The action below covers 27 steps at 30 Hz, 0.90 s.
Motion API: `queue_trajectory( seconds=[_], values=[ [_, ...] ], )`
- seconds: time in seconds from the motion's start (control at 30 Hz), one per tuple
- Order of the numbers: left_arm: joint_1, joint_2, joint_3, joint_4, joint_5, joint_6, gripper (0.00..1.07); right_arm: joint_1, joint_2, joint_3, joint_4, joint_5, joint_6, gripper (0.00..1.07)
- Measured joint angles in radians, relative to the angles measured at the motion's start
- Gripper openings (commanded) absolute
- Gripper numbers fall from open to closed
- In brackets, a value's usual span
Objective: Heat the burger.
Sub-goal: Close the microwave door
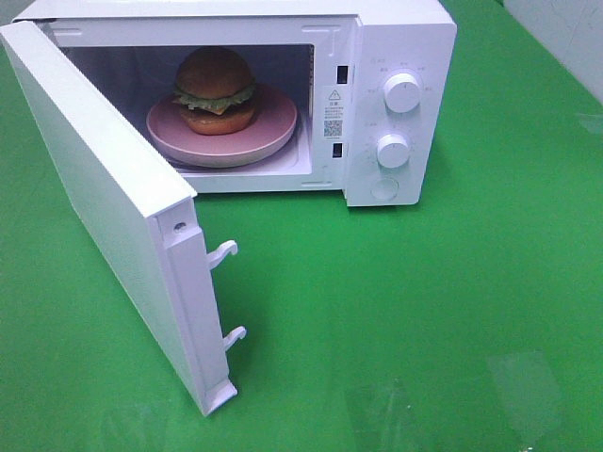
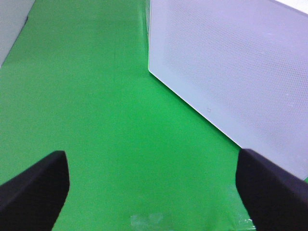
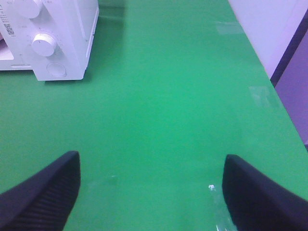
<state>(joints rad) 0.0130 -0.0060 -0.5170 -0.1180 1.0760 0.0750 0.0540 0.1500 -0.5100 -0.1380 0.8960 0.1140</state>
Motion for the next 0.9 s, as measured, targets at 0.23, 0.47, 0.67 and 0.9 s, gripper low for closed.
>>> queue_trajectory(
  seconds=[0.23,0.47,0.67,0.9],
  values=[
    [0.000,0.000,0.000,0.000,0.000,0.000,0.89,-0.003,-0.133,0.018,0.008,0.066,0.000,0.76],
    [0.000,0.000,0.000,0.000,0.000,0.000,0.89,-0.003,-0.154,0.018,0.012,0.073,0.000,0.76],
    [0.000,0.000,0.000,0.000,0.000,0.000,0.89,-0.003,-0.154,0.018,0.015,0.073,-0.001,0.76],
    [0.000,0.000,0.000,0.000,0.000,0.000,0.89,-0.003,-0.154,0.018,0.015,0.073,-0.002,0.76]
  ],
)
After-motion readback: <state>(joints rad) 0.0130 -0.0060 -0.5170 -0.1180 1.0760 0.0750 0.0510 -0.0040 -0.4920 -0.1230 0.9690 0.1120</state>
